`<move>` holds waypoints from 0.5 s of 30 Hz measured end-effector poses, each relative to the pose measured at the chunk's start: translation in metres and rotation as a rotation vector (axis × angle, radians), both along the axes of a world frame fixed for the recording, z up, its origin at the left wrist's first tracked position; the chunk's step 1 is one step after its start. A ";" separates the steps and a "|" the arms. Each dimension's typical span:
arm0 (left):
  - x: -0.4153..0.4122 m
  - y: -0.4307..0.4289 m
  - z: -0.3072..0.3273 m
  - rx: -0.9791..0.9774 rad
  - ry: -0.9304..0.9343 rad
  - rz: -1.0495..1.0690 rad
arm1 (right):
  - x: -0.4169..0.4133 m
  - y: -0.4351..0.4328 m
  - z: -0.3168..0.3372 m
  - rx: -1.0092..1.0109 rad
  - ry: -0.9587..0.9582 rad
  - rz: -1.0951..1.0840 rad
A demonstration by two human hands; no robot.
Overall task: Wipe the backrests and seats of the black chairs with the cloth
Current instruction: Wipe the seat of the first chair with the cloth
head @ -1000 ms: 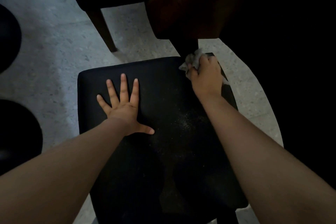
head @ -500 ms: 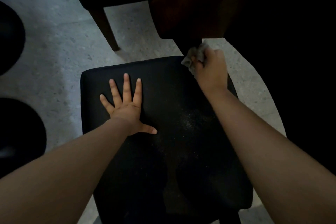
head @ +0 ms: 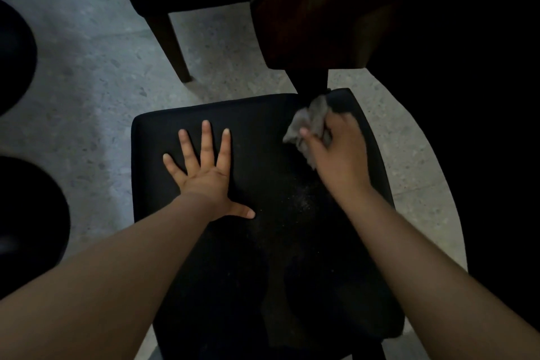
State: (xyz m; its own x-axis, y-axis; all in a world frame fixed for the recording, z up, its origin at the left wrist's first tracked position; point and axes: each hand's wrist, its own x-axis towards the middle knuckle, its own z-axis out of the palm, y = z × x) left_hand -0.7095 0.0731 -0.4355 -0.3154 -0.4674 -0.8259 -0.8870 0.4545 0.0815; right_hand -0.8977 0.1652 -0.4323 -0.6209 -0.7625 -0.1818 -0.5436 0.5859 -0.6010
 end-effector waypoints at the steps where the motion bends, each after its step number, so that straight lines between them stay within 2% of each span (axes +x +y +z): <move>1: 0.000 0.000 -0.001 -0.004 0.002 -0.001 | -0.008 -0.014 -0.003 0.005 0.037 -0.016; 6: 0.001 0.000 -0.004 -0.019 0.012 -0.001 | 0.000 -0.044 -0.025 0.080 0.116 0.016; 8: 0.002 0.000 -0.004 -0.018 0.020 -0.004 | 0.015 -0.030 -0.024 0.065 0.076 0.019; 12: 0.002 0.001 -0.003 -0.025 0.045 -0.008 | 0.033 0.008 -0.017 0.115 -0.060 0.189; 15: 0.008 0.002 0.001 -0.026 0.101 -0.012 | 0.029 0.013 -0.006 0.085 -0.083 0.128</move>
State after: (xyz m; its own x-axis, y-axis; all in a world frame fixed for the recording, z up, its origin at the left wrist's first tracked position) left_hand -0.7012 0.0751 -0.4343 -0.4024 -0.4836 -0.7773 -0.8692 0.4683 0.1587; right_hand -0.8689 0.1780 -0.4387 -0.5000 -0.8139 -0.2958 -0.5674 0.5660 -0.5981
